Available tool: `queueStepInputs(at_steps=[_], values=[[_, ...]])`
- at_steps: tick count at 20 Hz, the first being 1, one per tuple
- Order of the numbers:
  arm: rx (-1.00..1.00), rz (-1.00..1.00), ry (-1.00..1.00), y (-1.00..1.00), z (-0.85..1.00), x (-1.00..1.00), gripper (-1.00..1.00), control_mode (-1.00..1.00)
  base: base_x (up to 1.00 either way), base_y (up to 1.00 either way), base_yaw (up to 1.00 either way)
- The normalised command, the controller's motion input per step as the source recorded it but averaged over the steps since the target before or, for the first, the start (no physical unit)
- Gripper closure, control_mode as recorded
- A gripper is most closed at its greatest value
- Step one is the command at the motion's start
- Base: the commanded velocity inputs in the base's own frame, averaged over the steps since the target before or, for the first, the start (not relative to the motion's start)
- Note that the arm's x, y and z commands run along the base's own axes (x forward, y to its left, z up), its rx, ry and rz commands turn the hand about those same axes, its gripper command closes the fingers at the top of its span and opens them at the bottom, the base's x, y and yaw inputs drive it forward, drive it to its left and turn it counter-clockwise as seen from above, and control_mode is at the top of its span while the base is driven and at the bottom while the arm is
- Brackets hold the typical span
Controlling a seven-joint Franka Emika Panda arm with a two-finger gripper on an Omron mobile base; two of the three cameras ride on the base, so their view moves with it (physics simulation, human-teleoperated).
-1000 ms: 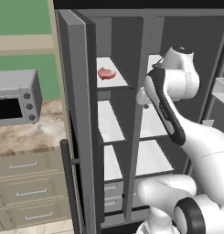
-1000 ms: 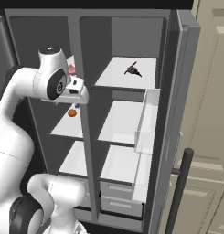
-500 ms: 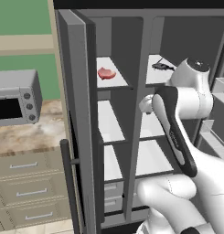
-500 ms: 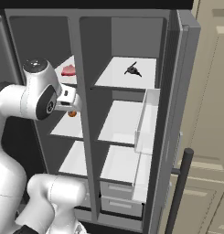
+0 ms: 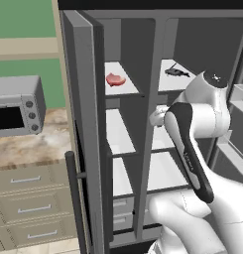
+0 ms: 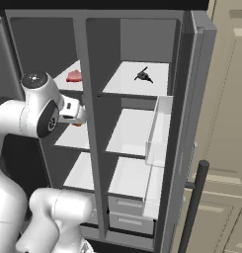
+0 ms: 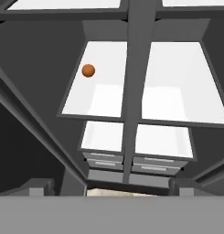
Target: Pick up the frozen steak from the freezer, place it on any shelf in the fridge, and close the fridge and freezer doors when done.
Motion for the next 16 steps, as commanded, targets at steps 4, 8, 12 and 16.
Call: queueStepInputs(at_steps=[4,8,12,16], values=[[0.00,0.00,-0.01,0.06,0.00,0.00,-1.00,1.00,0.00,0.08,0.00],[0.00,0.00,0.00,0.00,0.00,0.00,-1.00,1.00,0.16,0.05,0.00],[0.00,0.00,0.00,0.00,0.00,0.00,-1.00,1.00,0.34,0.03,0.00],[0.00,0.00,0.00,0.00,0.00,0.00,-1.00,1.00,0.37,0.10,0.00]])
